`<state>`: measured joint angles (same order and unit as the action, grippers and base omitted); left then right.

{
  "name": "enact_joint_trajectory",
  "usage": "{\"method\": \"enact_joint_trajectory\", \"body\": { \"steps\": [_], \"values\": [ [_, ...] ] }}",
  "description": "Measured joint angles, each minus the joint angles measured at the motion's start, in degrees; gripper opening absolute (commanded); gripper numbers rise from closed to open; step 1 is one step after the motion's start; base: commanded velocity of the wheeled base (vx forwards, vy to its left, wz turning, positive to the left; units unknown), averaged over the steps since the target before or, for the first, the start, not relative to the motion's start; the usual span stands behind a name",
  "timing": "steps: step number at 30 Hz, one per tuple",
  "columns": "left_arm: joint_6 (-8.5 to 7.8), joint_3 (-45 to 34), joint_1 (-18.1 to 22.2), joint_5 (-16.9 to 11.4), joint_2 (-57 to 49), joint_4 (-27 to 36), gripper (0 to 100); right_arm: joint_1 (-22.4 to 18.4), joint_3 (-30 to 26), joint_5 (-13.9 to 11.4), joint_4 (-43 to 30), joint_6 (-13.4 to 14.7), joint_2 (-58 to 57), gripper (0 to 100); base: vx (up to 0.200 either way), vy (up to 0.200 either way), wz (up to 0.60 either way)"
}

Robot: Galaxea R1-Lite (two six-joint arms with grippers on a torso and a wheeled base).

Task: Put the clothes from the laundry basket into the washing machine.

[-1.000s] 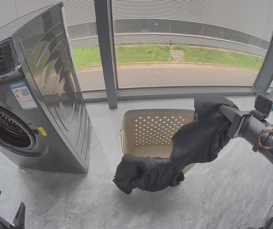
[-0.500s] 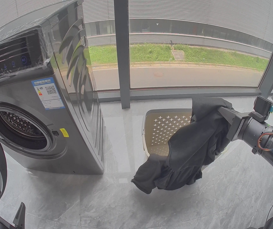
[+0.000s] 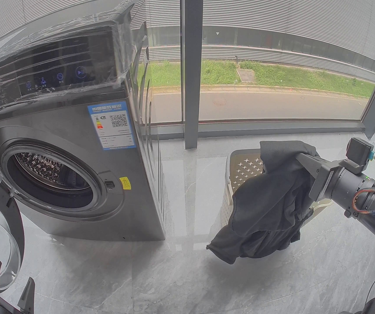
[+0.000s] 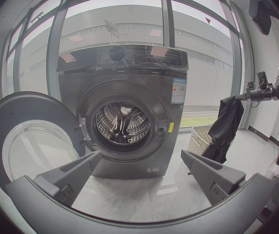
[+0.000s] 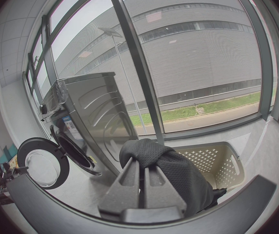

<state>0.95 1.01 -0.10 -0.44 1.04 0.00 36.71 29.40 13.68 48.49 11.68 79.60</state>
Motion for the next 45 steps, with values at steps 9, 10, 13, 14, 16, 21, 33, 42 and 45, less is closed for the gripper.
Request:
{"method": "enact_joint_trajectory", "body": {
  "steps": [9, 10, 13, 14, 16, 21, 33, 42, 45],
  "values": [
    [0.09, 0.0, 0.0, 0.0, 0.0, 0.0, 100, 0.98, -2.47, -2.22, 0.5, -0.13, -0.33, 0, 0.0, 0.2, 0.0],
    [0.11, 0.0, 0.0, 0.0, 0.0, -0.02, 100, 1.22, -2.78, -2.33, 0.59, -0.13, -0.39, 0, 0.0, 0.2, 0.0],
    [0.09, 0.0, 0.0, 0.0, 0.0, 0.02, 100, 1.74, -3.3, -2.3, 0.61, -0.2, -0.45, 0, 0.0, 0.2, 0.0],
    [0.09, 0.0, 0.0, 0.0, 0.0, 0.0, 100, 1.9, -3.44, -2.38, 0.63, -0.2, -0.48, 0, 0.0, 0.2, 0.0],
    [0.09, 0.0, 0.0, 0.04, 0.0, 0.0, 100, 2.1, -3.63, -2.38, 0.63, -0.2, -0.52, 0, 0.0, 0.0, 0.0],
    [0.02, 0.0, 0.0, 0.04, 0.0, 0.0, 100, 2.45, -4.0, -2.44, 0.69, -0.18, -0.56, 0, -0.04, 0.0, 0.0],
    [0.13, 0.0, 0.0, 0.06, 0.0, 0.0, 100, 2.49, -4.29, -2.52, 0.66, -0.16, -0.56, 0, -0.183, 0.0, 0.0],
    [0.09, 0.0, 0.0, 0.01, 0.0, 0.0, 100, 2.45, -4.71, -2.52, 0.61, -0.18, -0.59, 0, 0.0, 0.089, 0.0],
    [0.09, 0.0, 0.02, 0.0, 0.0, 0.0, 100, 2.45, -4.79, -2.51, 0.61, -0.16, -0.61, 0, 0.0, 0.2, 0.0]
  ]
}}
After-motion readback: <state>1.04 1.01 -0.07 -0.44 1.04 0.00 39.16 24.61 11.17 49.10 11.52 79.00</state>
